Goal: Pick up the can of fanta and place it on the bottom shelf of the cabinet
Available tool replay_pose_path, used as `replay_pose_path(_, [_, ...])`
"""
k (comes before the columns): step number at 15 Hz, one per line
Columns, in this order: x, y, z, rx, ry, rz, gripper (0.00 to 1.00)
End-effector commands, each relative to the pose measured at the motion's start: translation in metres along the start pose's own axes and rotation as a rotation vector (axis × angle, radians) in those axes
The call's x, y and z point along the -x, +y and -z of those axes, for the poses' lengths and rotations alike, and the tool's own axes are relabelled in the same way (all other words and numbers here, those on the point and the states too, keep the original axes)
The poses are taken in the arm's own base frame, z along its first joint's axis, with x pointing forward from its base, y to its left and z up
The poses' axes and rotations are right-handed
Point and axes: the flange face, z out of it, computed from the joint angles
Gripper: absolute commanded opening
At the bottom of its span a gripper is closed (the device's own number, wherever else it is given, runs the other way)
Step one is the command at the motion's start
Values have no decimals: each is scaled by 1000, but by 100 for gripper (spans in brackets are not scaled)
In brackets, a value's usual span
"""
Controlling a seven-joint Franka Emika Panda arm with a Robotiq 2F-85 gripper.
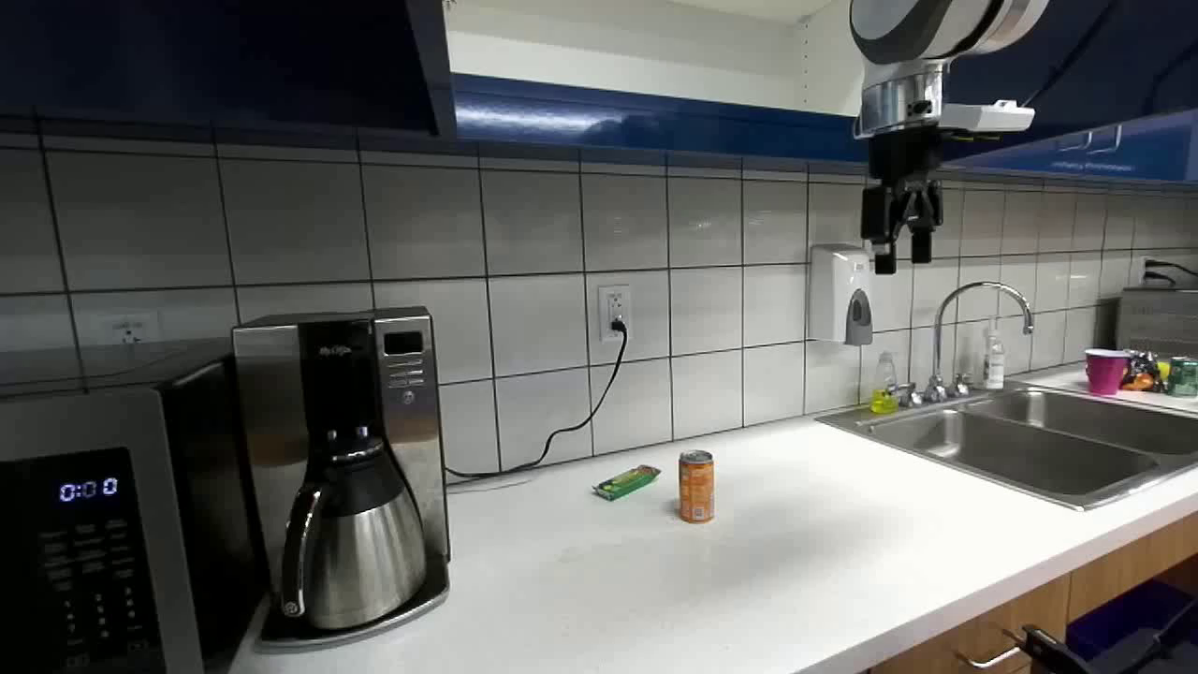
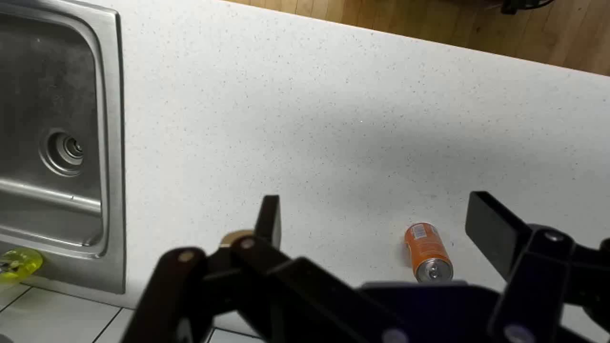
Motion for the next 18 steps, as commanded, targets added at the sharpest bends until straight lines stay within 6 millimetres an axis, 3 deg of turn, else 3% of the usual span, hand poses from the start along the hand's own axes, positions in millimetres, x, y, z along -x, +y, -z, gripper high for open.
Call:
replay_pose_path(1, [0, 0, 1, -1, -1, 0, 100])
replay_pose_path(7, [-2, 0, -1, -1, 0, 2, 100])
replay_pose_path(10, [-17, -4, -17, -10, -10, 15, 100])
replay_pose_path(13, [-39, -9, -52, -15, -27, 30, 100])
replay_pose_path(18, [-74, -14, -130, -13, -67, 58, 100])
